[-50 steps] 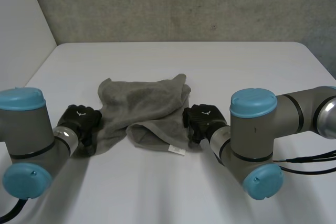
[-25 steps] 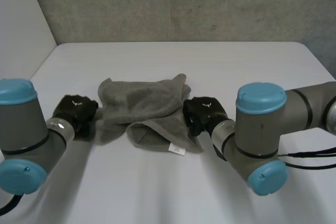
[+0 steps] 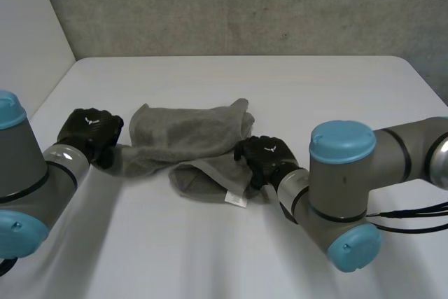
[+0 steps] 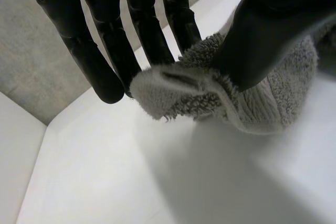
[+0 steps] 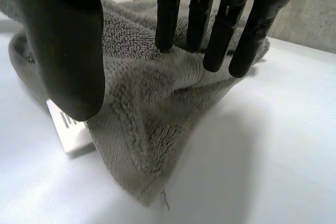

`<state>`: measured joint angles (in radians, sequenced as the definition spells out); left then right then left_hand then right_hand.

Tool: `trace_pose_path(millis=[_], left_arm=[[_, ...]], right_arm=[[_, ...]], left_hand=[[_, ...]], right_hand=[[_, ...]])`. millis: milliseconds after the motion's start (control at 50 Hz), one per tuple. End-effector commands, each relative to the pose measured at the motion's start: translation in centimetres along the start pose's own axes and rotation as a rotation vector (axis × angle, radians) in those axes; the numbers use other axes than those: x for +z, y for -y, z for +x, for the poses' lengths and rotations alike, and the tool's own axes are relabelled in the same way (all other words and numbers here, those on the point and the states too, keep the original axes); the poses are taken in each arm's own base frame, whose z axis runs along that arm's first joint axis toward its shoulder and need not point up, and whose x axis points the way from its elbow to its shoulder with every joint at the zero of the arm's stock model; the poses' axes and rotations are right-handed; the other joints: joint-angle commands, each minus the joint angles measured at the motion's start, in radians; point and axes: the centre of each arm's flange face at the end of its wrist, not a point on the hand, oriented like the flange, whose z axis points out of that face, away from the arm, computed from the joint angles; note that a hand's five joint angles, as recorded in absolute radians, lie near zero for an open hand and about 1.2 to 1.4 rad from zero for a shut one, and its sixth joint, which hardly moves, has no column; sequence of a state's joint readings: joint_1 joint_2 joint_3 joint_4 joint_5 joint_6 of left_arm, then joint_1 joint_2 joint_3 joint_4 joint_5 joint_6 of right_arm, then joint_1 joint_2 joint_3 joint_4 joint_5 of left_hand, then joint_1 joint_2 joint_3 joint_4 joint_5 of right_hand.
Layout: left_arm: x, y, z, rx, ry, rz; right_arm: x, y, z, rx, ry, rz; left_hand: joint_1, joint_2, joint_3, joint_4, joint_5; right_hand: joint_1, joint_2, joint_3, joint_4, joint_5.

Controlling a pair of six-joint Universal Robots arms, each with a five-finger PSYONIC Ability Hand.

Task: Fold the towel.

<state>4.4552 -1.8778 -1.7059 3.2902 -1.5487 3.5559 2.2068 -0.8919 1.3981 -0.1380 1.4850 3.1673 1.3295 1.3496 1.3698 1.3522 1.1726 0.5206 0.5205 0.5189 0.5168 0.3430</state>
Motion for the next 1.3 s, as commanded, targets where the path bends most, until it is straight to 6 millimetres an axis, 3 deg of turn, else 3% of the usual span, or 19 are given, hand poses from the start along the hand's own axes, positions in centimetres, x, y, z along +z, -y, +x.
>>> trace_pose_path(millis=[20,40,80,160,200,240,260,300,320,340,460,540,640,740,780,960,1120,1220,1300], left_arm=[[-0.3,0.9,0.5,-0.045,-0.082,0.054],[-0.3,0.9,0.5,-0.045,-0.082,0.054],[-0.4,1.1,1.0,-0.051,-0.143,0.076],[-0.5,1.2,1.2,-0.054,-0.176,0.076],[-0.4,1.2,1.0,-0.058,-0.176,0.073],[-0.4,1.8,-0.3,-0.066,-0.148,0.076],[-0.4,1.8,-0.3,-0.066,-0.148,0.076],[-0.8,3.5,-2.3,-0.089,-0.101,0.112],[-0.8,3.5,-2.3,-0.089,-0.1,0.112],[-1.0,4.4,-3.3,-0.11,-0.075,0.133],[-2.7,8.6,-8.3,-0.251,0.05,0.265],[-3.7,9.9,-10.2,-0.295,0.075,0.309],[-4.1,9.6,-11.1,-0.309,0.035,0.271],[-3.8,7.1,-10.1,-0.355,-0.061,0.14],[-2.4,3.9,-8.7,-0.359,-0.117,0.015],[-0.3,-0.5,-6.6,-0.212,-0.194,-0.141],[0.3,3.5,-7.3,-0.27,-0.176,-0.018],[-2.1,9.1,-9.4,-0.362,-0.124,0.171],[-2.8,9.9,-9.4,-0.408,-0.126,0.2]], right_arm=[[1.2,-1.4,0.1,-0.004,-0.001,-0.005],[1.2,-1.4,0.1,-0.004,-0.001,-0.005],[1.2,-1.0,0.1,-0.004,-0.004,0.011],[0.9,0.9,0.7,0.0,-0.018,0.074],[0.1,3.1,1.1,-0.001,-0.034,0.136],[-1.6,8.1,2.9,-0.003,-0.079,0.269],[-1.6,8.1,2.9,-0.003,-0.079,0.269],[-3.8,12.9,4.7,-0.012,-0.116,0.39],[-3.8,12.9,4.7,-0.012,-0.116,0.391],[-5.0,15.4,5.8,-0.026,-0.135,0.448],[-8.4,19.8,7.6,-0.146,-0.087,0.387],[-9.5,20.3,9.1,-0.206,-0.098,0.268],[-9.7,18.0,10.8,-0.335,-0.109,-0.01],[-9.9,15.3,11.2,-0.465,-0.062,-0.207],[-9.5,14.2,11.5,-0.497,-0.053,-0.237],[-7.2,14.0,11.9,-0.582,-0.067,-0.163],[-5.9,19.9,13.1,-0.603,-0.212,0.19],[-8.7,27.7,13.4,-0.532,-0.315,0.605],[-7.9,28.4,14.1,-0.508,-0.318,0.653]], left_hand=[[0.067,0.047,0.027,0.044,0.049],[0.067,0.047,0.027,0.044,0.049],[0.067,0.047,0.027,0.044,0.049],[0.067,0.047,0.027,0.044,0.049],[0.067,0.047,0.027,0.044,0.049],[0.067,0.047,0.027,0.044,0.049],[0.067,0.047,0.027,0.044,0.049],[0.067,0.047,0.027,0.044,0.049],[0.067,0.047,0.027,0.044,0.049],[0.067,0.047,0.027,0.044,0.049],[0.067,0.047,0.027,0.044,0.049],[0.067,0.047,0.027,0.044,0.049],[0.067,0.047,0.027,0.044,0.049],[0.067,0.047,0.027,0.044,0.049],[0.067,0.047,0.027,0.044,0.049],[0.067,0.047,0.027,0.044,0.049],[0.067,0.047,0.027,0.044,0.049],[0.067,0.047,0.027,0.044,0.049],[0.067,0.047,0.027,0.044,0.049]], right_hand=[[0.218,0.218,0.219,0.221,0.221],[0.219,0.219,0.221,0.223,0.222],[0.832,0.832,0.834,0.836,0.835],[0.876,0.876,0.877,0.879,0.879],[0.876,0.876,0.877,0.879,0.879],[0.876,0.876,0.877,0.879,0.879],[0.876,0.876,0.877,0.879,0.879],[0.876,0.876,0.877,0.879,0.879],[0.876,0.876,0.877,0.879,0.879],[0.876,0.876,0.877,0.879,0.879],[0.876,0.876,0.877,0.879,0.879],[0.876,0.876,0.877,0.879,0.879],[0.876,0.876,0.877,0.879,0.879],[0.876,0.876,0.877,0.879,0.879],[0.876,0.876,0.877,0.879,0.879],[0.876,0.876,0.877,0.879,0.879],[0.876,0.876,0.877,0.879,0.879],[0.876,0.876,0.877,0.879,0.879],[0.876,0.876,0.877,0.879,0.879]])
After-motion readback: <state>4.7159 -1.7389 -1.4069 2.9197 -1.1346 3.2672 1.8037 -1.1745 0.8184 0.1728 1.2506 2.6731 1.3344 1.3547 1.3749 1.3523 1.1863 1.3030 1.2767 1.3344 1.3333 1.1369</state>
